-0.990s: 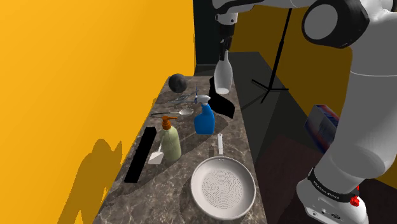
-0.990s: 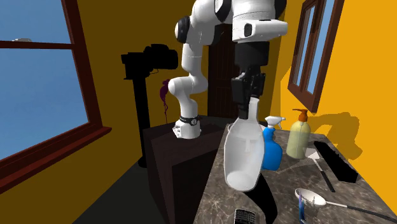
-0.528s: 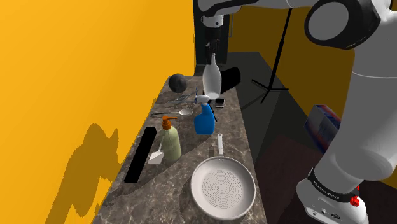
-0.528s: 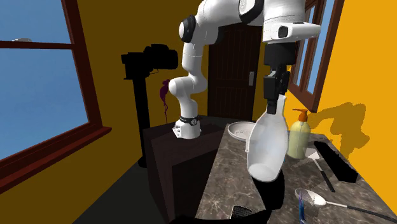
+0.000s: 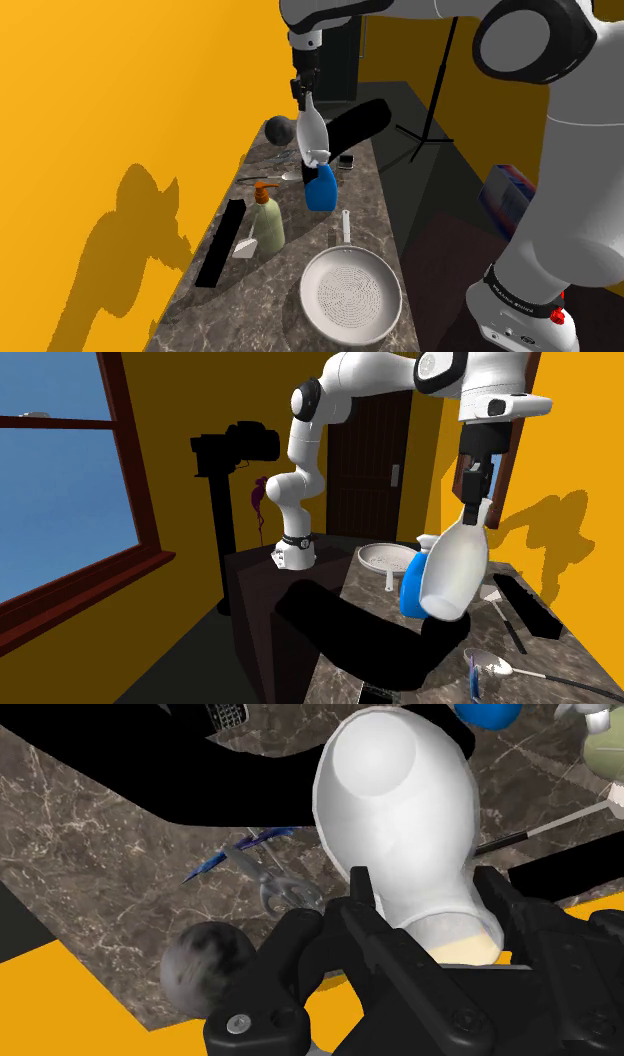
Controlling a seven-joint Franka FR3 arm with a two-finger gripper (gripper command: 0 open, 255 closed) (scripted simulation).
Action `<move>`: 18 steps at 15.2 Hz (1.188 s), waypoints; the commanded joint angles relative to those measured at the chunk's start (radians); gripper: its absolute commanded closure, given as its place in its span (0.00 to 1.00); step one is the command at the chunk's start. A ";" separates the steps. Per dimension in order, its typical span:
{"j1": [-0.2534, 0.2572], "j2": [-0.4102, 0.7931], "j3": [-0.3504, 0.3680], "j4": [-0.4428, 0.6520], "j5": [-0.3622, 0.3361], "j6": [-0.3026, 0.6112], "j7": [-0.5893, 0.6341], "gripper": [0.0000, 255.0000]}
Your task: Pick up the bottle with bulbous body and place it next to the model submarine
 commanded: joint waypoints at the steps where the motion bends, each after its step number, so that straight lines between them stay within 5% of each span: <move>1: 0.032 0.006 0.016 0.015 -0.006 -0.007 0.048 1.00; 8: 0.119 0.098 0.058 0.152 -0.019 -0.051 0.181 1.00; 18: 0.122 0.085 0.058 -0.002 -0.019 0.090 0.180 1.00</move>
